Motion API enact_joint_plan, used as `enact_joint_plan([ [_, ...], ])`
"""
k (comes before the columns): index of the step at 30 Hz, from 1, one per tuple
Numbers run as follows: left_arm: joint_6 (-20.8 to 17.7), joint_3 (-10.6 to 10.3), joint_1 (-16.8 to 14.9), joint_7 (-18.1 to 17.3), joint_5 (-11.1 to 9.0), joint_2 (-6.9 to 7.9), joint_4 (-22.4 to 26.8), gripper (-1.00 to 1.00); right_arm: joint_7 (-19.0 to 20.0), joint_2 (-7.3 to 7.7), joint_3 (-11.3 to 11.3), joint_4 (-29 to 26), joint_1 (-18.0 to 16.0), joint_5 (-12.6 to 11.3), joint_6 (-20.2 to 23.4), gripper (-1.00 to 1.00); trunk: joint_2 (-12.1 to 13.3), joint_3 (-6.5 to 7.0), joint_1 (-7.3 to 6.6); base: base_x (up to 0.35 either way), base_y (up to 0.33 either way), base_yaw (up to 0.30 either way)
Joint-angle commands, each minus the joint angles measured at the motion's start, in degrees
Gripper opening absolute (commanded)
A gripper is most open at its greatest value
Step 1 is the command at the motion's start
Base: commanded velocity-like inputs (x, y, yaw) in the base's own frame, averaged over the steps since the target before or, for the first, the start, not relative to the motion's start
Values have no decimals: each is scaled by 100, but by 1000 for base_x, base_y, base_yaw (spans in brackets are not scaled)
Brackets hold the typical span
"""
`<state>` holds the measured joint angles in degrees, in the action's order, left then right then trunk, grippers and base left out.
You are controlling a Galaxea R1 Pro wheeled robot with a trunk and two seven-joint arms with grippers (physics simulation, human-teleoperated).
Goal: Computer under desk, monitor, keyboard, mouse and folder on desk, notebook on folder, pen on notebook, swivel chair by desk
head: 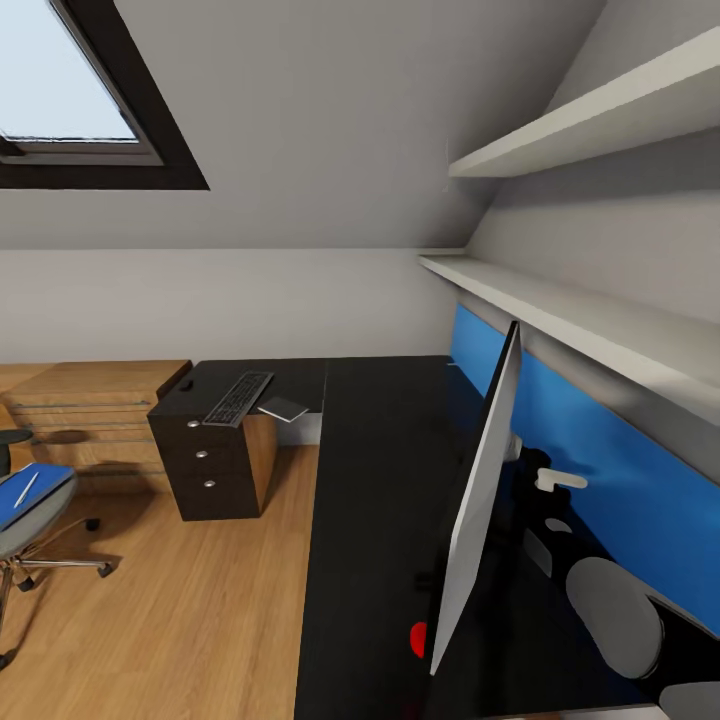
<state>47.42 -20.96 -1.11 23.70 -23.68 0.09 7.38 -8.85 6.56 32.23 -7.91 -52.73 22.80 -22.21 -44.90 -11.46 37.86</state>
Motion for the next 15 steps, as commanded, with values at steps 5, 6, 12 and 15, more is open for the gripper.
enact_joint_plan([
  [5, 19, -50, -4, 23, -32, 0, 0, 100, -36, 3, 3, 1, -9, 57, -20, -100, -7, -8, 1, 143, 0, 0],
  [6, 20, -49, -4, 32, -32, 0, 0, 100, -37, 3, 3, 1, -9, 57, -20, -100, -7, -8, 1, 63, 0, 0],
  [12, 21, -49, -4, 44, -31, -5, 0, 100, -38, 3, 3, 0, -9, 56, -20, -100, -7, -8, 1, 15, -1, 0],
  [15, 15, -49, -4, 29, -32, -1, 0, 100, -38, 3, 3, 0, -9, 56, -17, -100, -7, -8, 1, 83, -180, 0],
])
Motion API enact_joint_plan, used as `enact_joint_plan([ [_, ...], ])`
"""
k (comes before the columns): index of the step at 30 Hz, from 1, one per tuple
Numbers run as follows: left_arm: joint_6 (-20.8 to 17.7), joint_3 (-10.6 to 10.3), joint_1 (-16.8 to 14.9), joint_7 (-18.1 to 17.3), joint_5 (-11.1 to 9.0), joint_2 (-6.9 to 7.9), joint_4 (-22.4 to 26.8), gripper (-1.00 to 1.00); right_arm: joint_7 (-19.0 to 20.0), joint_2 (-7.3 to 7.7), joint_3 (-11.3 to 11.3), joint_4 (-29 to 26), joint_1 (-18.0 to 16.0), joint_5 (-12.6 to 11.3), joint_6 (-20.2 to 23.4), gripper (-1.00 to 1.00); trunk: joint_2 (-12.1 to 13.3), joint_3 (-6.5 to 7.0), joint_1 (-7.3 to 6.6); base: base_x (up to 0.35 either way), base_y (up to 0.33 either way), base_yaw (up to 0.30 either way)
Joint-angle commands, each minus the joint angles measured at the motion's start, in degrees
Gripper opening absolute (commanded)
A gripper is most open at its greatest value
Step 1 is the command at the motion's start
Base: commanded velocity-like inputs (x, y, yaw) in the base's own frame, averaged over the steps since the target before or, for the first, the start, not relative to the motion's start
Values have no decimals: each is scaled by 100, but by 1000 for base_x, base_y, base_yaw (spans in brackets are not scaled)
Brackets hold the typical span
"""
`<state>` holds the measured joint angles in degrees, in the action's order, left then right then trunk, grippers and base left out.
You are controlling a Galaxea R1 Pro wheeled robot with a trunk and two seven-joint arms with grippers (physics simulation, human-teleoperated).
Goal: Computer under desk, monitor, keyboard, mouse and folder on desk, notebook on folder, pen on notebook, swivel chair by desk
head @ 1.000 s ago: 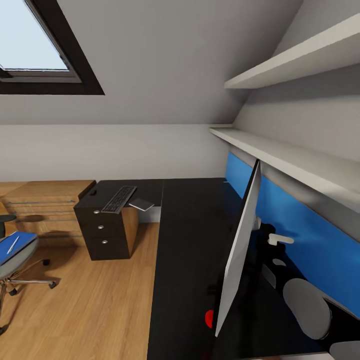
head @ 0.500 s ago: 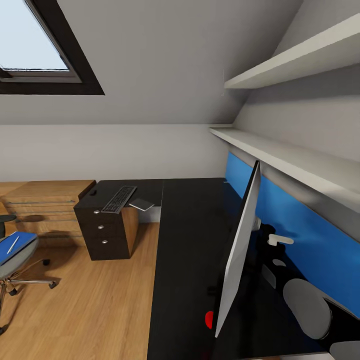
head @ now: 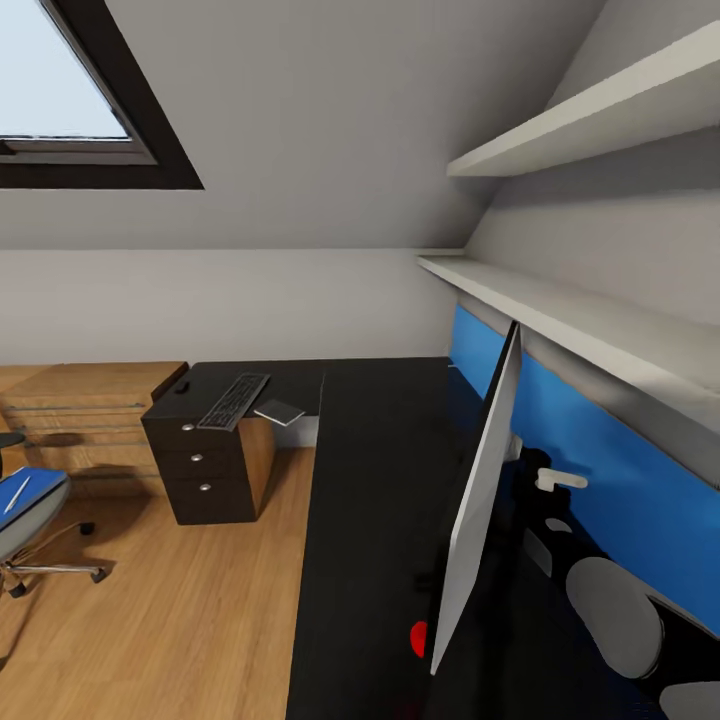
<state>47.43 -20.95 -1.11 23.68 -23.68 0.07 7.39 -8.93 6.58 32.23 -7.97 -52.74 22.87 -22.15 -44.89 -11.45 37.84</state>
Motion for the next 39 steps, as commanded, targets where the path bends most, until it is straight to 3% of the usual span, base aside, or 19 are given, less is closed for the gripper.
enact_joint_plan([
  [1, 14, -49, -4, 30, -31, 2, 0, 100, -29, 1, 1, 4, -8, 48, -24, -100, -8, -8, 3, 89, -182, 0],
  [13, 20, -49, -4, 31, -31, 2, 0, 100, -29, 4, -6, 3, -8, 51, -16, -100, -8, -8, 3, 15, -30, 0],
  [14, 21, -49, -4, 31, -31, 2, 0, 100, -29, 3, -6, 4, -8, 51, -13, 100, -8, -8, 3, 1, -1, 0],
  [32, 17, -49, -4, 24, -31, 2, 0, 100, -17, 1, -12, 11, -8, 53, -6, 100, -8, -8, 3, -31, 0, 0],
  [39, 19, -49, -4, 23, -31, -1, 0, 100, 28, -5, -23, 14, -8, 66, 377, 100, -8, -8, 3, -102, 0, 0],
])
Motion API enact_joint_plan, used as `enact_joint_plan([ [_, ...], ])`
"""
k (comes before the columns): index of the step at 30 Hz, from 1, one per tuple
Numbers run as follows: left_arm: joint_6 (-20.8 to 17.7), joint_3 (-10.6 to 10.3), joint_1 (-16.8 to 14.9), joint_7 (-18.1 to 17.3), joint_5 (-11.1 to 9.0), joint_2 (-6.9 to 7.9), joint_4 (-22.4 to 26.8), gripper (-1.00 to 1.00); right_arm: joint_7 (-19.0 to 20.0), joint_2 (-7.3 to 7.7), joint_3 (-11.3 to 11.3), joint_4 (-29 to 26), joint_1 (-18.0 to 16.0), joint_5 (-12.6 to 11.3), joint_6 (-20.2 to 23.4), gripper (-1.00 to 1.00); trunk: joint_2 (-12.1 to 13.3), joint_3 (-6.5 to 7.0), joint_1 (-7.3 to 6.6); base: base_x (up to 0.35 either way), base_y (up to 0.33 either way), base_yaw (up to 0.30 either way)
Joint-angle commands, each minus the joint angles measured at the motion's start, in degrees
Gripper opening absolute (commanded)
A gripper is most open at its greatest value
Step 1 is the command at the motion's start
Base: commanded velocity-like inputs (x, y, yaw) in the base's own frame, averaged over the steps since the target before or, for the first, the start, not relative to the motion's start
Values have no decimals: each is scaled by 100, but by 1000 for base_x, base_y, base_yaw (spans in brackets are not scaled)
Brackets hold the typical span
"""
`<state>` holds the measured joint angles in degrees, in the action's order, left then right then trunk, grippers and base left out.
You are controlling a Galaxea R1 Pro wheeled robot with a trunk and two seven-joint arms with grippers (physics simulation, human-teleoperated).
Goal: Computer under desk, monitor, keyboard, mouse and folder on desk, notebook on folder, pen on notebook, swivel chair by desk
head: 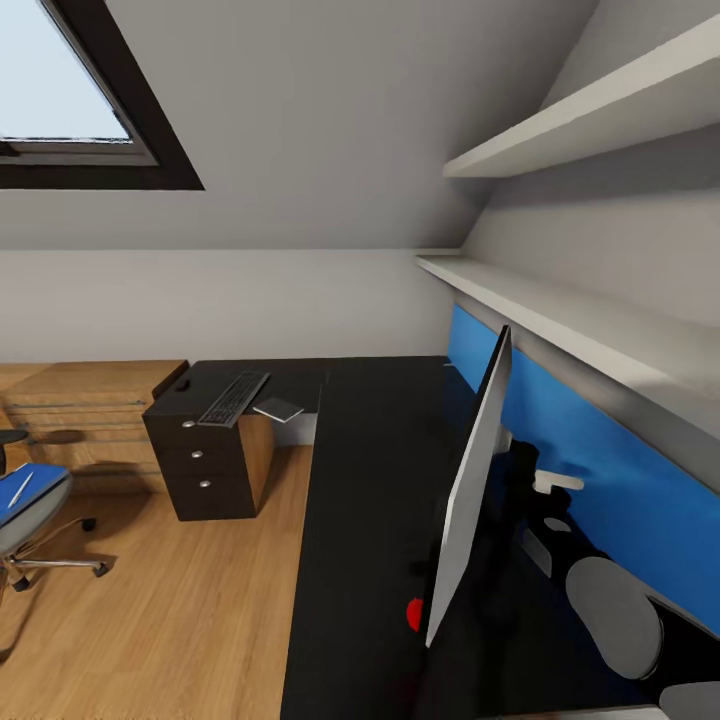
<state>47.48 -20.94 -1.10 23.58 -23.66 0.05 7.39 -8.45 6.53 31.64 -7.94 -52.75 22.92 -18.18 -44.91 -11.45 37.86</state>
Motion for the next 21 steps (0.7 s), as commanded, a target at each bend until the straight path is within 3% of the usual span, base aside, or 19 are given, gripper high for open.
enact_joint_plan([
  [1, 14, -50, -4, 32, -33, 1, -1, 100, -19, 0, 35, 12, -8, 61, -8, 100, -6, -9, 1, -21, 0, 0],
  [6, 15, -50, -4, 32, -33, 3, -1, 100, -11, -2, 35, 12, -8, 63, 34, 100, -6, -9, 1, -66, 0, 0],
  [14, 1, -50, -4, 25, -33, 11, -1, 100, 48, -47, 38, -25, -8, 43, 153, 100, -6, -9, 1, -288, 0, 0],
  [19, -2, -45, -4, 24, -33, 12, -1, 100, 115, -269, 61, -477, -2, 27, 509, 100, -6, -9, 1, -127, 0, 0],
  [20, 2, -43, -4, 24, -33, 12, -1, 100, 347, -489, 68, -1270, 210, 12, 995, 100, -6, -9, 1, -15, 0, 0],
  [21, 2, -42, -4, 25, -33, 12, -1, 100, 473, -584, 69, -1719, 405, 7, 1312, 100, -6, -9, 1, -9, 0, 0],
])
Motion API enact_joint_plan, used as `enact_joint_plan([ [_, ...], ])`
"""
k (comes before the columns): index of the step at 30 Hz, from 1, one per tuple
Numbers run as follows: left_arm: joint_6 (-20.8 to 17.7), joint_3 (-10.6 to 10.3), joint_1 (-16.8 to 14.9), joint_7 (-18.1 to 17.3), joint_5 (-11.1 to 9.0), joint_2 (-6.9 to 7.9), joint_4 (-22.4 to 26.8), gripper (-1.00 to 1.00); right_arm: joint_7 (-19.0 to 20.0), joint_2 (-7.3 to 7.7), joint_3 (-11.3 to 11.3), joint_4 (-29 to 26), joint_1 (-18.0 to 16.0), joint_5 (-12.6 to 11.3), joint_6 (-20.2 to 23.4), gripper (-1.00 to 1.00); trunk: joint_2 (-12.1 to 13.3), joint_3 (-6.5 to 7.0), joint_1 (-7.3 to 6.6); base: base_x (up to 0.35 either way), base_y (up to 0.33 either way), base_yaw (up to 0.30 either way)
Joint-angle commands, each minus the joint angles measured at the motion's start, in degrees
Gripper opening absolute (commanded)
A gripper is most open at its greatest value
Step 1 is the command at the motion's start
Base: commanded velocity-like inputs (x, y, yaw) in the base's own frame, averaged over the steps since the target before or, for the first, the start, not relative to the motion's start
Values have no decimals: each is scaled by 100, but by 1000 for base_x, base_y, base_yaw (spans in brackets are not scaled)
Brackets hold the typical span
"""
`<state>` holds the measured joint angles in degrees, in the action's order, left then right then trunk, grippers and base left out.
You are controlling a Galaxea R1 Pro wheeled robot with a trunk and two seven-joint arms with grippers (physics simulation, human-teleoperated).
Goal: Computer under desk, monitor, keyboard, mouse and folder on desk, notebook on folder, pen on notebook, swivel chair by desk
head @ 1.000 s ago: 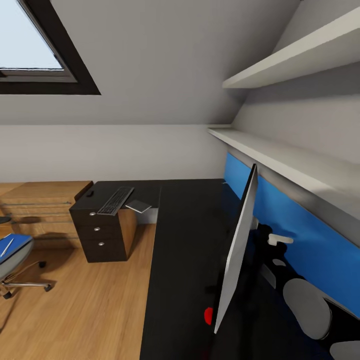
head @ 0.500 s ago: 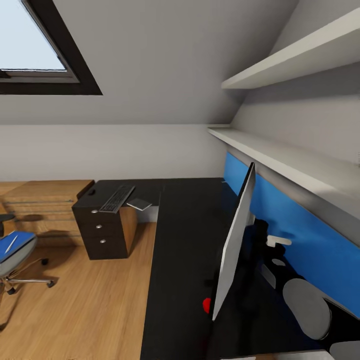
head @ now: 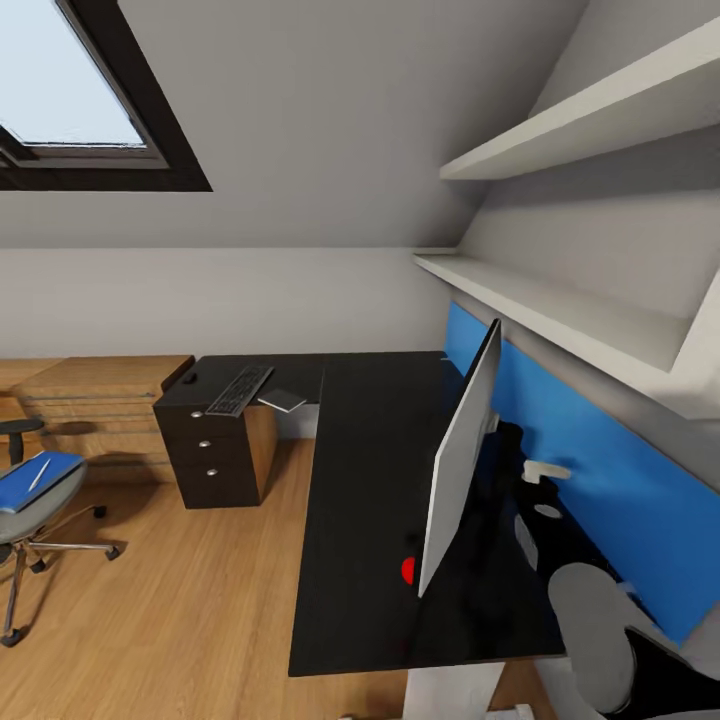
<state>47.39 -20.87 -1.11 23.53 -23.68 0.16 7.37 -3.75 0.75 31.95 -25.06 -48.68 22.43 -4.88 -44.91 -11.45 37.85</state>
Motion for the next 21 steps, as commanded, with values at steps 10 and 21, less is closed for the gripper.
enact_joint_plan([
  [10, 16, -46, -4, 37, -32, 6, 1, 100, 752, -1075, -509, -4867, 2258, 25, 2368, 100, -6, -8, 1, -3, 1, 0],
  [21, 15, -38, -4, 38, -32, 10, 1, 100, 773, -1075, -798, -5455, 2586, -185, 2580, 100, -6, -8, 1, -168, 157, 0],
])
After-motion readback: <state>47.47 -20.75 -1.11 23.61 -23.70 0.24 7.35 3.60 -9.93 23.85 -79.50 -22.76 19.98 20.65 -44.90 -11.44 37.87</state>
